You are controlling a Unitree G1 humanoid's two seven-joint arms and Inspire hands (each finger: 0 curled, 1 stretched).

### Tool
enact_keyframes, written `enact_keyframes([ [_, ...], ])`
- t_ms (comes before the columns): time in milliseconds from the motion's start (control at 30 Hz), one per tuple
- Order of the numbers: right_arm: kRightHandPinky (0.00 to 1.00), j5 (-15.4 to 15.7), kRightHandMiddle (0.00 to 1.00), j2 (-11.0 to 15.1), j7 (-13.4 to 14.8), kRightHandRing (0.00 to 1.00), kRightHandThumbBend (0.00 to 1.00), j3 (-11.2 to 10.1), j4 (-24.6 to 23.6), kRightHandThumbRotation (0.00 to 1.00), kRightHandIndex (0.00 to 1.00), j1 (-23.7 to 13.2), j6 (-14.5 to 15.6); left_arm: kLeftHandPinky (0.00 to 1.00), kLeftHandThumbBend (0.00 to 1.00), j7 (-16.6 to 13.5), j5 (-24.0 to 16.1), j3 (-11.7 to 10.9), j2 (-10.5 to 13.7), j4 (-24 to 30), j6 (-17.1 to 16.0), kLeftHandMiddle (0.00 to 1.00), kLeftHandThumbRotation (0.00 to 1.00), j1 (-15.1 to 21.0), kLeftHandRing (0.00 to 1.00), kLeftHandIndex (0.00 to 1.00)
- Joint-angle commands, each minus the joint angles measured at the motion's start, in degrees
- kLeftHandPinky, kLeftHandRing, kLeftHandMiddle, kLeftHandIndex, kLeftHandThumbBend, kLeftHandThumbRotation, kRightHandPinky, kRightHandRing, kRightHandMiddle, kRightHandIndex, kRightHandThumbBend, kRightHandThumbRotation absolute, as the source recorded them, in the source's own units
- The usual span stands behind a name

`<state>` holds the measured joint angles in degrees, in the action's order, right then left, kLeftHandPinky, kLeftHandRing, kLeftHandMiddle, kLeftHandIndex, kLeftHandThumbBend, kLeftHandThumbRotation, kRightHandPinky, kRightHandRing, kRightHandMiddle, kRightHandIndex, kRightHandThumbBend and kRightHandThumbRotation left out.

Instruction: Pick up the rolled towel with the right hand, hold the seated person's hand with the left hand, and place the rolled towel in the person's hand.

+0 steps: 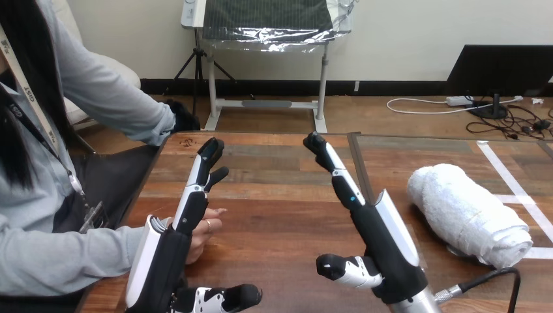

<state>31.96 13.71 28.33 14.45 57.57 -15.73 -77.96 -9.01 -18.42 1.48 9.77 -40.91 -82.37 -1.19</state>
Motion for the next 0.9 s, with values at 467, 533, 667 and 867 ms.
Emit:
enact_keyframes([
  [467, 0.96, -2.6, 0.97, 3.8, 0.3, 0.99, 0.94, -7.7, -1.9, 0.84, 0.99, -7.6, 4.1, 0.99, 1.00, 2.5, 4.4, 1.3, -0.5, 1.4, 0.0, 1.00, 0.73, 1.5, 0.99, 1.00],
  [533, 0.94, -2.5, 0.97, 4.2, 0.6, 0.98, 0.93, -8.3, -2.1, 0.83, 0.98, -8.0, 4.9, 1.00, 1.00, 2.8, 4.6, 1.3, -0.6, 1.6, 0.2, 1.00, 0.73, 1.4, 0.99, 0.99],
  [667, 0.90, -1.9, 0.95, 5.5, 1.8, 0.95, 0.91, -9.5, -2.2, 0.81, 0.96, -9.6, 7.2, 1.00, 1.00, 2.9, 4.6, 0.6, -1.1, 2.1, 0.2, 0.99, 0.73, 1.3, 0.98, 0.98],
  [867, 0.89, -4.2, 0.94, 7.0, 0.5, 0.95, 0.95, -10.7, -1.3, 0.75, 0.95, -11.9, 10.0, 0.91, 1.00, 2.3, 2.9, -1.7, -2.3, 3.4, 1.1, 0.95, 0.72, 0.8, 0.92, 0.95],
])
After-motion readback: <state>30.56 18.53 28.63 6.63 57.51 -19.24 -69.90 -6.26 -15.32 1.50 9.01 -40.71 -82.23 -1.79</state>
